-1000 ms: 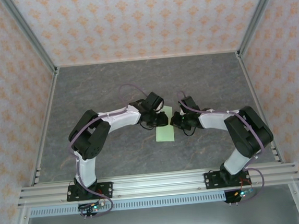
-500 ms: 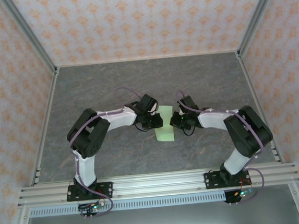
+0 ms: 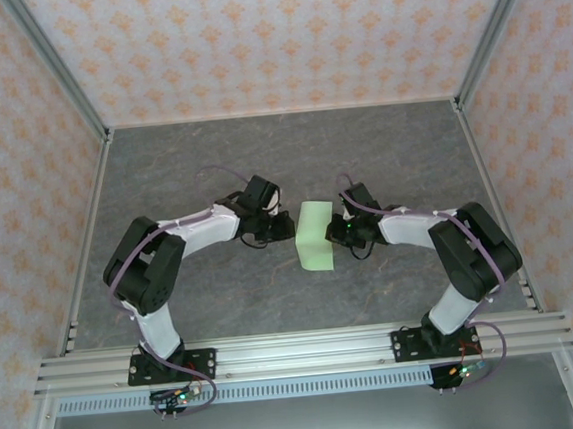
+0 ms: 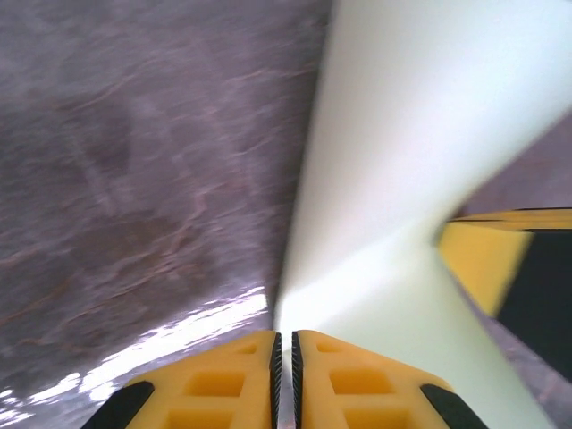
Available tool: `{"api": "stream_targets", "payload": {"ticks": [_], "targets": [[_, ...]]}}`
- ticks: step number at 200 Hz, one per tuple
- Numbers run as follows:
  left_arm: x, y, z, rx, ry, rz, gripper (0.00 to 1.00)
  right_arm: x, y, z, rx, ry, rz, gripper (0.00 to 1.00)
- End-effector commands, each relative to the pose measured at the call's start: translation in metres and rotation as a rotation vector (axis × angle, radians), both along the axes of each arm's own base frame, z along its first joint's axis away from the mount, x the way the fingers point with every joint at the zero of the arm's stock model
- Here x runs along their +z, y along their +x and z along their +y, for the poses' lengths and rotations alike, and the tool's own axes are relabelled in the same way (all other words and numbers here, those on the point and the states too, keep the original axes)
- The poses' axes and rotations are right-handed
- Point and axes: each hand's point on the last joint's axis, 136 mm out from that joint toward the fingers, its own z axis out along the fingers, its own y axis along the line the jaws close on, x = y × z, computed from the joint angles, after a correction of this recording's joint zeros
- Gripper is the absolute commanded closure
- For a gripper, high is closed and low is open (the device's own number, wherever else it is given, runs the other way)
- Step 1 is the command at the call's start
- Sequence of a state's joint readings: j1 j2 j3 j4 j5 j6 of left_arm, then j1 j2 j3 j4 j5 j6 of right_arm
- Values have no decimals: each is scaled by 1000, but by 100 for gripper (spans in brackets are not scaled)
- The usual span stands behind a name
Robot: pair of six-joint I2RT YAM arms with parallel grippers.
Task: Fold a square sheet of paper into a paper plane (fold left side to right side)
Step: First fold the square sheet of paper in half at the center of the table, then hold the square sheet of paper at the center of the table.
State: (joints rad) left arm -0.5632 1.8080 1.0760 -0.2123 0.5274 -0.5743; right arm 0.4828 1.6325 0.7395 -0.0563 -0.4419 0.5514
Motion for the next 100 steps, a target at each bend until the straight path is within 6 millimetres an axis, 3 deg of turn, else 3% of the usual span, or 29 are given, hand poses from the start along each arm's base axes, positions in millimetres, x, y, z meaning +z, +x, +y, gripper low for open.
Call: {"api": "stream_targets", "payload": {"ticks": [1, 39, 42, 48, 100], "targets": [[21, 4, -26, -47, -108, -50, 85, -32, -25, -24, -11, -138, 120, 87], [10, 11, -51, -79, -115, -36, 85, -33, -26, -24, -9, -142, 121, 87], [-2, 10, -51, -78, -100, -14, 85, -33, -26, -24, -9, -143, 121, 87], [-7, 12, -52, -74, -96, -7, 85, -32, -26, -24, -8, -142, 121, 87], [-31, 9, -41, -58, -17, 22, 86, -28, -24, -20, -7, -114, 105, 87]]}}
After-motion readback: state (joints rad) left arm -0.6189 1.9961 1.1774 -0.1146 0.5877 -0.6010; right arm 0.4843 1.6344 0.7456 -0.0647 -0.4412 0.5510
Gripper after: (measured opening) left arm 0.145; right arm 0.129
